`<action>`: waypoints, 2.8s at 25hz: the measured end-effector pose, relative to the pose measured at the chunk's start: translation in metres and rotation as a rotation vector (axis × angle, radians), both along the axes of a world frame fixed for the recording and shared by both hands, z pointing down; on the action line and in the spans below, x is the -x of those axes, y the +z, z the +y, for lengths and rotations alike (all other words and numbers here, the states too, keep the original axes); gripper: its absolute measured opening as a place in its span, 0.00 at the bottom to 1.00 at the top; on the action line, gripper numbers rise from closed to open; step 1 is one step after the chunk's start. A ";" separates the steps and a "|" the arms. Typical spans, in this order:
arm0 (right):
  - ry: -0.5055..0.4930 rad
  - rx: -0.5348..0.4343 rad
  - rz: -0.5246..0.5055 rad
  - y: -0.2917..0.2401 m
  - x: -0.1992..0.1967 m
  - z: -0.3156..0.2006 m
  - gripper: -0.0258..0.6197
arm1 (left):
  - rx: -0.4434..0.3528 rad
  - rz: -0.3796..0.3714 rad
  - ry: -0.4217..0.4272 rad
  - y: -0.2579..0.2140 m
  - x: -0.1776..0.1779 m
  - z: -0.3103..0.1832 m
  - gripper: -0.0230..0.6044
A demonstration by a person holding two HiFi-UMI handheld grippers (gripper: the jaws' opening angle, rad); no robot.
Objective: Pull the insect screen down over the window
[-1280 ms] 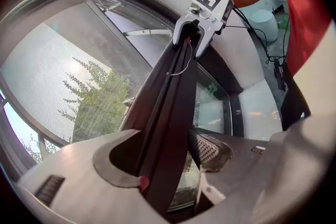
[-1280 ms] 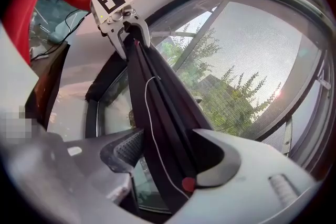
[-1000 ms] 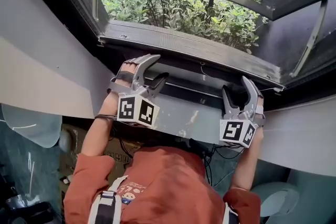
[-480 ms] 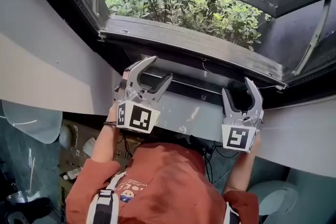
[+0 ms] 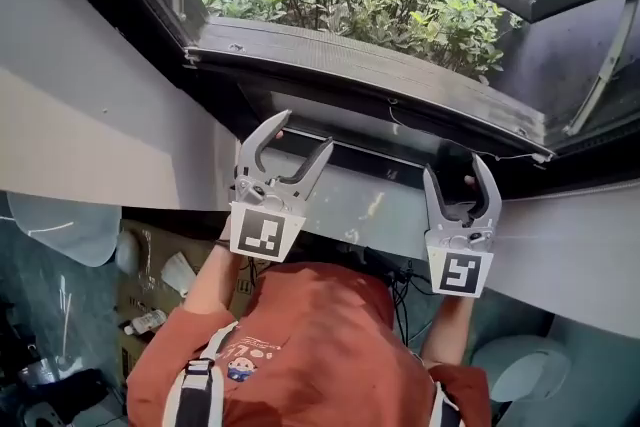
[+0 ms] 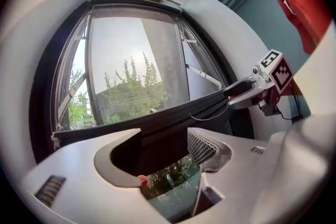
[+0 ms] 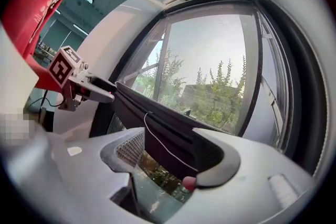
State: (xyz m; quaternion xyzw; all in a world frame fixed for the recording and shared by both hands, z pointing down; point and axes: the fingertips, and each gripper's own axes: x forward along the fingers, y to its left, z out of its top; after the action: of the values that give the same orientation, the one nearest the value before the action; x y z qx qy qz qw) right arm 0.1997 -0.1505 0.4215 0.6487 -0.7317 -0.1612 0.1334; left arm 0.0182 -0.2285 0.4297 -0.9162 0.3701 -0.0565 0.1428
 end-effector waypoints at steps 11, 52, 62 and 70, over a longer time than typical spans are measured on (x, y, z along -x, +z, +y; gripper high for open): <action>0.017 0.038 -0.215 0.039 0.005 0.013 0.50 | 0.150 0.132 -0.046 0.039 0.000 0.018 0.48; 0.146 -0.090 -0.260 0.031 0.003 0.010 0.05 | 0.099 0.174 -0.096 0.033 0.005 0.018 0.04; 0.157 -0.088 -0.248 0.034 -0.003 0.009 0.05 | 0.102 0.177 -0.118 0.035 0.006 0.015 0.04; 0.153 -0.087 -0.247 0.034 -0.002 0.007 0.05 | 0.115 0.189 -0.132 0.035 0.007 0.013 0.04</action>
State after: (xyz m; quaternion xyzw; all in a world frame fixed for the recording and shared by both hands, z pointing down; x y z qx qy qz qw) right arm 0.2020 -0.1431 0.4553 0.7228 -0.6831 -0.1011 0.0262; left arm 0.0115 -0.2158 0.4647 -0.8979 0.4373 -0.0003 0.0506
